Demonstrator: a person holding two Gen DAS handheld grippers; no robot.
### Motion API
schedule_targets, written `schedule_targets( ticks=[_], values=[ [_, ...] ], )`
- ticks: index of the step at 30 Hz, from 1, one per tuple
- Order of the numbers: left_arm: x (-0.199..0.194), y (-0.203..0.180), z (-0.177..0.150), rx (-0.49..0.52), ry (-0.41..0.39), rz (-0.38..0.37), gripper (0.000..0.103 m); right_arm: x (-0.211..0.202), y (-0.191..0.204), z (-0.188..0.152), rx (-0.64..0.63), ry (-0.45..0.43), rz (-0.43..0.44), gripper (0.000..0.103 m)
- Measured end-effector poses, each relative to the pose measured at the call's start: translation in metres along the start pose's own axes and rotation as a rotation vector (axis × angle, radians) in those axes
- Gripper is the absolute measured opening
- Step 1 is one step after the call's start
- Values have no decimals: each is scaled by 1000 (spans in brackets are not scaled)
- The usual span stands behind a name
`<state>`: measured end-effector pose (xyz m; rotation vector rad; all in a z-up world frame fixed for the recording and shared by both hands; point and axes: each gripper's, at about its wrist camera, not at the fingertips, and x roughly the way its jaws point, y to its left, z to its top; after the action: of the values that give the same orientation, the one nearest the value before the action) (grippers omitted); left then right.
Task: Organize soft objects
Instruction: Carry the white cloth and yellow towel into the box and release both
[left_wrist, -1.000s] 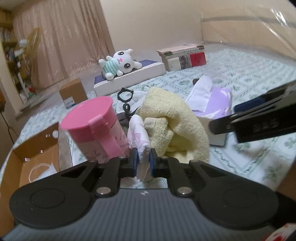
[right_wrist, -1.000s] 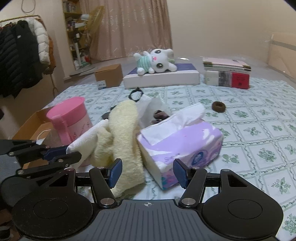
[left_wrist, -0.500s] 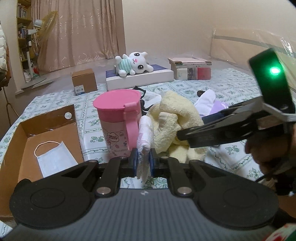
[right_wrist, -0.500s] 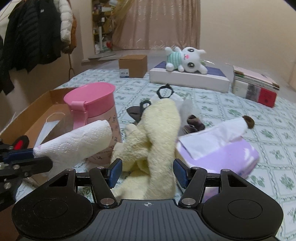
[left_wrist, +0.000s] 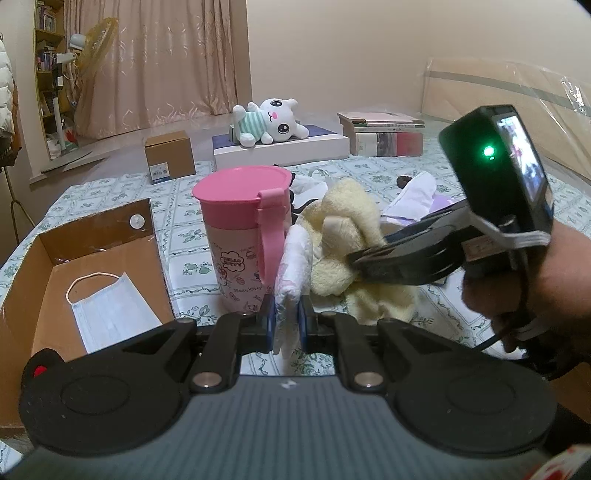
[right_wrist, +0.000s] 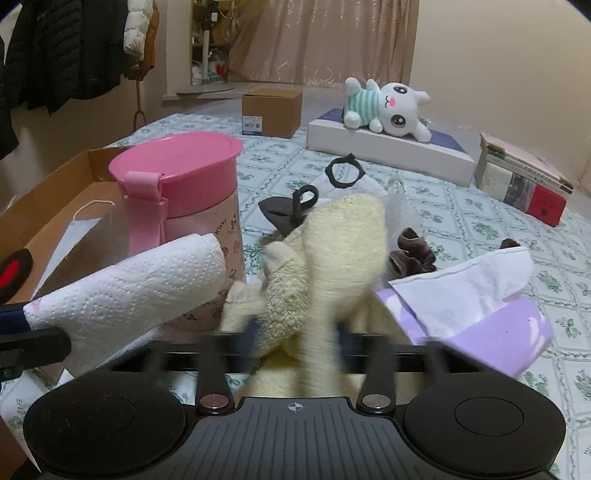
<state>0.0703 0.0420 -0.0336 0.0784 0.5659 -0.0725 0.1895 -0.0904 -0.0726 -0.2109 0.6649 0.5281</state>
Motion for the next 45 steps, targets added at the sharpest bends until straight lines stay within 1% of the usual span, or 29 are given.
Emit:
schedule_targets(
  ticks=[1,2,6,14,19,23,28,31,37,43,45],
  values=[
    [0,-1,0,2,-1,-1,11,-4,-2,-1,10,-4,-2,13],
    [-1,-2,0,4,-3,-3,11,-8,-5,-2,22,-9,-3,10],
    [-7,-6,2,9,-16,-6,11,-35,-17,-4,63,-41,-3,8],
    [-24,-15,8,0,-44,7,11,-94,-33,-5,121,-107,-18,7],
    [-37,-21,14,-6,-70,10,11,-127,-41,-3,147,-163,-36,7],
    [-47,-25,21,-2,-95,11,11,-149,-47,0,155,-196,-45,7],
    [-59,-27,24,0,-117,13,11,-166,-44,6,144,-222,-46,7],
    [-66,-25,24,-11,-125,18,11,-173,-39,11,135,-236,-28,7],
    [-80,-12,25,-35,-144,58,11,-185,-22,26,108,-272,27,6],
    [-96,15,22,-76,-153,131,11,-188,6,48,67,-303,115,6],
    [-101,27,19,-91,-152,157,11,-184,19,56,52,-307,158,6]
  ],
)
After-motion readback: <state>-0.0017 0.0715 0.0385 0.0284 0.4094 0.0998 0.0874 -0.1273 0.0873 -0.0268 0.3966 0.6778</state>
